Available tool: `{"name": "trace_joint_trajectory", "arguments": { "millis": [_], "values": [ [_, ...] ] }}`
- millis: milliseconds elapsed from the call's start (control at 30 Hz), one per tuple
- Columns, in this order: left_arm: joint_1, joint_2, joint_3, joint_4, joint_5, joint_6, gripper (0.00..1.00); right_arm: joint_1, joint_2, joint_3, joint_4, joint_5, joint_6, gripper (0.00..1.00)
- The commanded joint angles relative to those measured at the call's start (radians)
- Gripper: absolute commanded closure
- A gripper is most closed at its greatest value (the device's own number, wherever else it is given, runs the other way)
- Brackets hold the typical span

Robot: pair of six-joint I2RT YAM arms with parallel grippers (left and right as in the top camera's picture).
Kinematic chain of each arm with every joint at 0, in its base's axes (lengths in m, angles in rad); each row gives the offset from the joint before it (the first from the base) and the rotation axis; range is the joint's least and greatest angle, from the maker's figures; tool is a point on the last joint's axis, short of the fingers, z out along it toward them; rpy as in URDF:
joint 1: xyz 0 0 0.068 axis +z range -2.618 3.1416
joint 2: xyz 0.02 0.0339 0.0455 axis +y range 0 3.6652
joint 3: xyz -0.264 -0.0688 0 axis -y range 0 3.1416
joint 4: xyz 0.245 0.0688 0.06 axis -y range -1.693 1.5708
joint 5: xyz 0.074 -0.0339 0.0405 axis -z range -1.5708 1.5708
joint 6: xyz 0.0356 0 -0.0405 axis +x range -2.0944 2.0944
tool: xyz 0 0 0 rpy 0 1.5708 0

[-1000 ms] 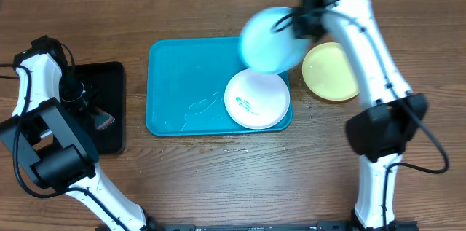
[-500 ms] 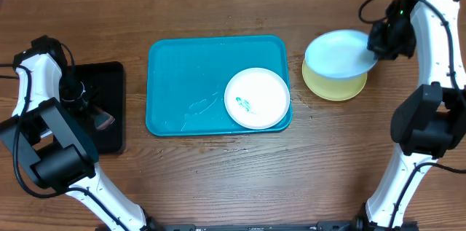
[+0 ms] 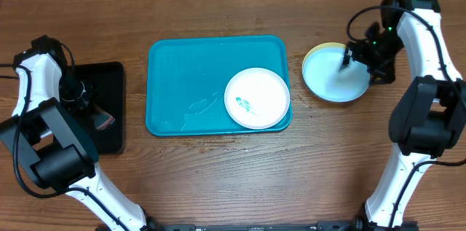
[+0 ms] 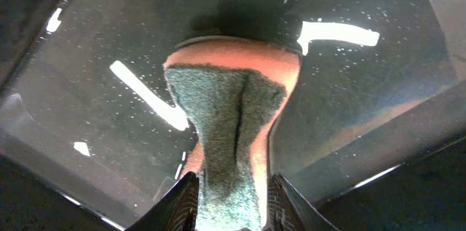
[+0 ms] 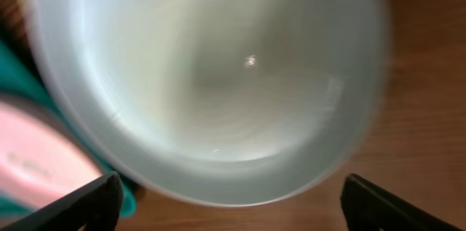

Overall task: Clean dirty plates on tray and stack at the side
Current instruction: 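Place the white plate onto the yellow plate right of the tray, then grip the second white plate rim and drag it left on the tray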

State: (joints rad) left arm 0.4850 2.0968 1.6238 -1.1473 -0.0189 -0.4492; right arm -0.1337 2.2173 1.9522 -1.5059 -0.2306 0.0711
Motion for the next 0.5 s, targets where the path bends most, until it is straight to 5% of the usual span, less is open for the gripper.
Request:
{"name": "trace_joint_trajectory", "arguments": {
  "millis": [0,300,467],
  "values": [
    [-0.001,0.005,0.000,0.001,0.039,0.008,0.67,0.063,-0.016,0.013,0.027,-0.194,-0.140,0.00],
    [-0.001,0.005,0.000,0.000,0.040,0.027,0.68,0.277,-0.016,0.013,0.167,-0.177,-0.211,0.00],
    [-0.001,0.005,0.000,0.000,0.039,0.027,0.67,0.392,-0.005,-0.011,0.292,0.034,-0.219,0.00]
  ]
}}
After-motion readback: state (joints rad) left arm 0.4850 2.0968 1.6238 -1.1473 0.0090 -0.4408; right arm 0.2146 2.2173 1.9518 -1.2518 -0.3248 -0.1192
